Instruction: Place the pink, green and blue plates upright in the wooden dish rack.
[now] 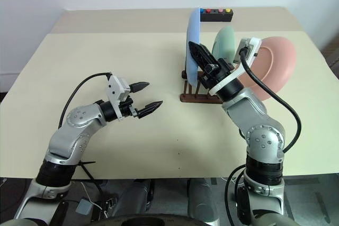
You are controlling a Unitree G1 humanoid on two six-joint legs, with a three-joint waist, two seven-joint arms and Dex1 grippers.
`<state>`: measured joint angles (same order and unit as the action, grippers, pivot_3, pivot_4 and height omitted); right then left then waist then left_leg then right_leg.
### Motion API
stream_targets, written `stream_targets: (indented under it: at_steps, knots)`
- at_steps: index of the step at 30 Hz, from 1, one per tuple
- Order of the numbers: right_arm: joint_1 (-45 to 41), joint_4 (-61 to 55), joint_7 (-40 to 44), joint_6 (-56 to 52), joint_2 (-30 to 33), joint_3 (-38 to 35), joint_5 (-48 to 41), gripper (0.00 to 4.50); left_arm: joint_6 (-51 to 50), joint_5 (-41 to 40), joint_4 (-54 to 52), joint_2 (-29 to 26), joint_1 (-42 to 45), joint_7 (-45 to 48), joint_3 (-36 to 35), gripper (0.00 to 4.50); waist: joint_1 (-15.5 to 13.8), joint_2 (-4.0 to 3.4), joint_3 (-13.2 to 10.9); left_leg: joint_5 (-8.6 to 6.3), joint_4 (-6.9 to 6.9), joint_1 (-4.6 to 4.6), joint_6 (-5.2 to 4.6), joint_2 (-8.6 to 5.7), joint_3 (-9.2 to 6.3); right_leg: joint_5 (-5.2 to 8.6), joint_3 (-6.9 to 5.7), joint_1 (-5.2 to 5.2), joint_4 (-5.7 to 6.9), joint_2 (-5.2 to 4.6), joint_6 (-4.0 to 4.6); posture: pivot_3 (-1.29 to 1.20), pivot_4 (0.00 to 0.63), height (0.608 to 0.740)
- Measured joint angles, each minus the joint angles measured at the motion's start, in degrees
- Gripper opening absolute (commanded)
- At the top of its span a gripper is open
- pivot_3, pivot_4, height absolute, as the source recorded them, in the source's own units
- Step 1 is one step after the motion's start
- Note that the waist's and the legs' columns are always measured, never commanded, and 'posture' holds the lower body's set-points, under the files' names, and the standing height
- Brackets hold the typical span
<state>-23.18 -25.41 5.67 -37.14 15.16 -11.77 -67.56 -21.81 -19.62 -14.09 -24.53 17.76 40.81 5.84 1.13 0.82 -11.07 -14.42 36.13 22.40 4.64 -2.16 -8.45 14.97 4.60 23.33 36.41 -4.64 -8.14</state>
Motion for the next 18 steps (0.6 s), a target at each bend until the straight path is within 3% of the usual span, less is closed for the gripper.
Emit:
stream_targets:
  at_steps: [13,16,18]
  knots:
    - [1.29,0.73,-0.88,-0.07,-0.01,-0.03,-1.65,0.0,0.18,0.46,0.0,-0.01,0.0,-0.14,0.0,4.37,0.01,0.0,0.0,0.0,0.0,0.0,0.0,0.0,0.0,0.0,0.0,0.0,0.0,0.0,0.0,0.0,0.15,0.74]
    - [1.64,0.75,-0.86,-0.15,0.11,-0.03,-1.98,0.97,0.18,0.48,0.0,-0.01,0.01,-0.32,0.0,4.43,0.01,0.0,0.0,0.0,0.0,0.0,0.0,0.0,0.0,0.0,0.0,0.0,0.0,0.0,0.0,0.0,0.15,0.74]
    - [2.16,0.94,-0.9,-0.29,0.12,-0.03,-2.05,1.87,0.18,0.49,0.0,-0.01,0.0,-0.42,0.0,4.43,0.01,0.0,0.0,0.0,0.0,0.0,0.0,0.0,0.0,0.0,0.0,0.0,0.0,0.0,0.0,0.0,0.15,0.74]
